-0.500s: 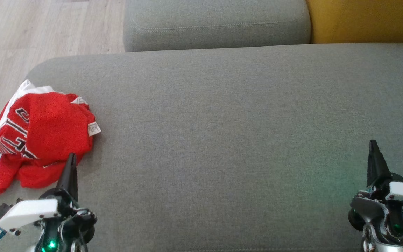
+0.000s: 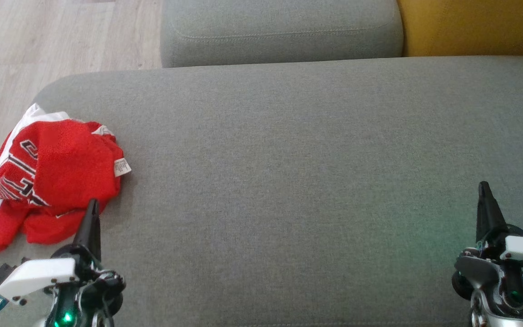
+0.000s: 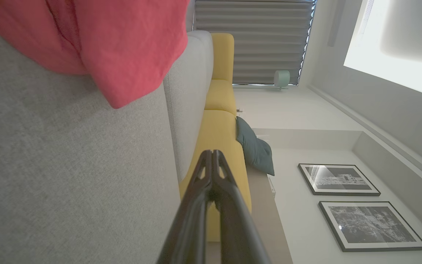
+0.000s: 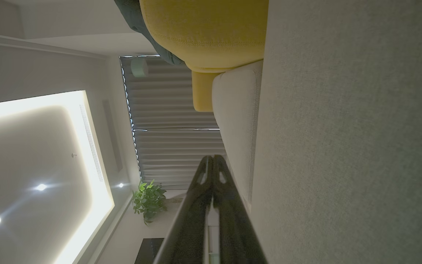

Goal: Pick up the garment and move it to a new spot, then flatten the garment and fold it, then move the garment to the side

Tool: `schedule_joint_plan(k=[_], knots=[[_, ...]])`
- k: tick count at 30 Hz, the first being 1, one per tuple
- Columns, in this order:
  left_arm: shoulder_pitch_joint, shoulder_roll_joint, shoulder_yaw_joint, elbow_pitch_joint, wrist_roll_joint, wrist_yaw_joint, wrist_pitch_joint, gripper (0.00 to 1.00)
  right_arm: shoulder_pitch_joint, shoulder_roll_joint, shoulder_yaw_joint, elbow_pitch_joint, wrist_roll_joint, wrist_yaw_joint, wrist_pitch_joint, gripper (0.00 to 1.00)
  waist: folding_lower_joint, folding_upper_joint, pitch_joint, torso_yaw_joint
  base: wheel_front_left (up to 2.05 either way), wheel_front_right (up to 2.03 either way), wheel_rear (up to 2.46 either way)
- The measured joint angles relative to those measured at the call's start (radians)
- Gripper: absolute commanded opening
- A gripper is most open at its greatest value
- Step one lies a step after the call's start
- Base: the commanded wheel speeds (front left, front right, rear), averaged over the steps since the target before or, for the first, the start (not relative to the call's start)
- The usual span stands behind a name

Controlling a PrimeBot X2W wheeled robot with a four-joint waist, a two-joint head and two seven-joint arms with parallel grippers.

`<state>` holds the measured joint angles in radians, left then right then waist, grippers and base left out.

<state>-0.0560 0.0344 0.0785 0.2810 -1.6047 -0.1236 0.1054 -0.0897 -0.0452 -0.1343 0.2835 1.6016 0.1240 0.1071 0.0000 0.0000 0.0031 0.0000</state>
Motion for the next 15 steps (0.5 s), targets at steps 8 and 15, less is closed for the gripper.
schedule_joint_plan(k=[8, 15], knots=[[0.000, 0.000, 0.000, 0.000, 0.000, 0.000, 0.000, 0.00, 0.000, 0.000, 0.000, 0.000, 0.000, 0.000, 0.000, 0.00, 0.0000, 0.0000, 0.000, 0.000, 0.00, 0.00, 0.00], [0.001, -0.001, 0.000, 0.003, 0.000, 0.001, 0.000, 1.00, 0.000, 0.000, 0.000, 0.003, 0.000, 0.000, 0.000, 1.00, 0.0000, 0.0000, 0.000, 0.000, 0.00, 0.00, 0.00]])
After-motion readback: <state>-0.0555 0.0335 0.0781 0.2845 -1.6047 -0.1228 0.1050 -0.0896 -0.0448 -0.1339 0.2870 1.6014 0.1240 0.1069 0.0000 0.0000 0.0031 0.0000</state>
